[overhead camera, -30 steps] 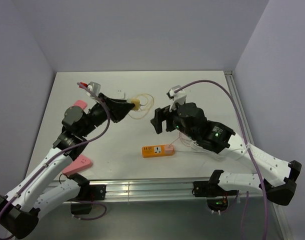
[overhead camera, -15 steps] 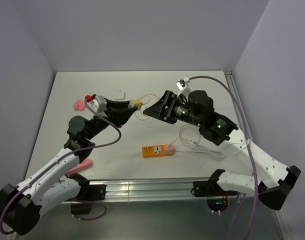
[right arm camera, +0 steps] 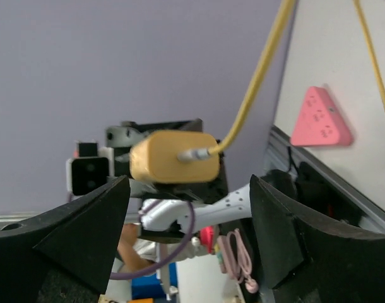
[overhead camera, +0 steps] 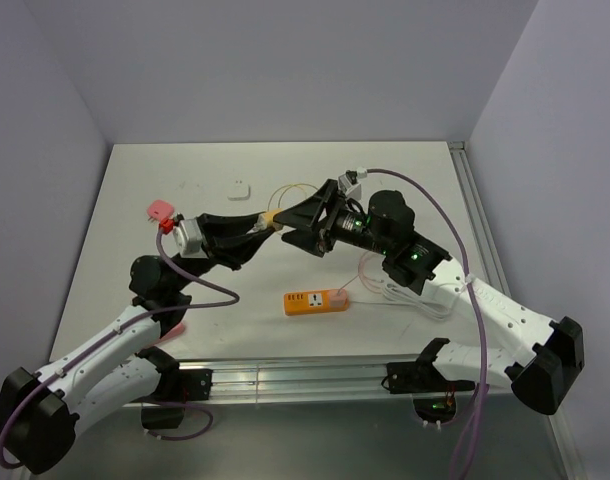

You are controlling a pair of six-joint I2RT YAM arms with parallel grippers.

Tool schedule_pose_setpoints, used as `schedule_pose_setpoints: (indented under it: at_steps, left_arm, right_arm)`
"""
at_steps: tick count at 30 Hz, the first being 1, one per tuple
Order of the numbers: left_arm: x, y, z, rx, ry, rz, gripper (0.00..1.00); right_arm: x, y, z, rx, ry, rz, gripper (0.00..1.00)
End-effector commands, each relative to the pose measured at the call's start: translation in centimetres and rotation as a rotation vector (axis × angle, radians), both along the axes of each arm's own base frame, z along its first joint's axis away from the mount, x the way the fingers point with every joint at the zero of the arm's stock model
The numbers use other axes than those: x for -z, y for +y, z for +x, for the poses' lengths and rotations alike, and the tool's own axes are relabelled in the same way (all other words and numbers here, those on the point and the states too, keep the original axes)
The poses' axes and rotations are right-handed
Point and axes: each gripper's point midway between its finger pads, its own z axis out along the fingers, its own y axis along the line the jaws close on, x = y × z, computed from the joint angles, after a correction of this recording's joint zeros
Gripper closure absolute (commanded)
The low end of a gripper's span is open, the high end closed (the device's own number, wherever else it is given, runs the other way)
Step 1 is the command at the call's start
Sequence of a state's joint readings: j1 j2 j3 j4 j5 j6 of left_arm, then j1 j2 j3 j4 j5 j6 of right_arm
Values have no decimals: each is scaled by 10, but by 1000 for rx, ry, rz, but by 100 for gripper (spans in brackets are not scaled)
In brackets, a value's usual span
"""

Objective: Insert the plug

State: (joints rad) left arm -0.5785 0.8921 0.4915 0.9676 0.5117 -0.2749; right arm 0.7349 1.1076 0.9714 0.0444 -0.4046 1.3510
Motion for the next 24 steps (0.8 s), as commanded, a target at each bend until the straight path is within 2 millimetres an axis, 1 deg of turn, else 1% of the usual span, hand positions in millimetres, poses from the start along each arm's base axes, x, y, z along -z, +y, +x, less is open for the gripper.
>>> schedule_pose_setpoints:
  at_steps: [1,5,10,17,21,24]
  left_arm:
    - [-27,8,-23,25,-119,-84,100]
    - [-28,12,-30,29,-141,-106,100]
    - [-28,12,-33,41,-147,-118,100]
    - [-28,12,-32,33,-144,-116,100]
    - [-27,10,-31,44,-140,-111,100]
    - [-25,9,-30,42,-132,-108,100]
  right_arm:
    - [-32,-2,3,18,-28,153,18]
    - [-37,-3,5,30,-12,184,18]
    - [-40,3,7,11,11,209,21]
    - [-41,4,7,3,22,224,24]
    - [-38,10,7,-23,34,229,26]
    - [-37,13,4,-51,42,232,27]
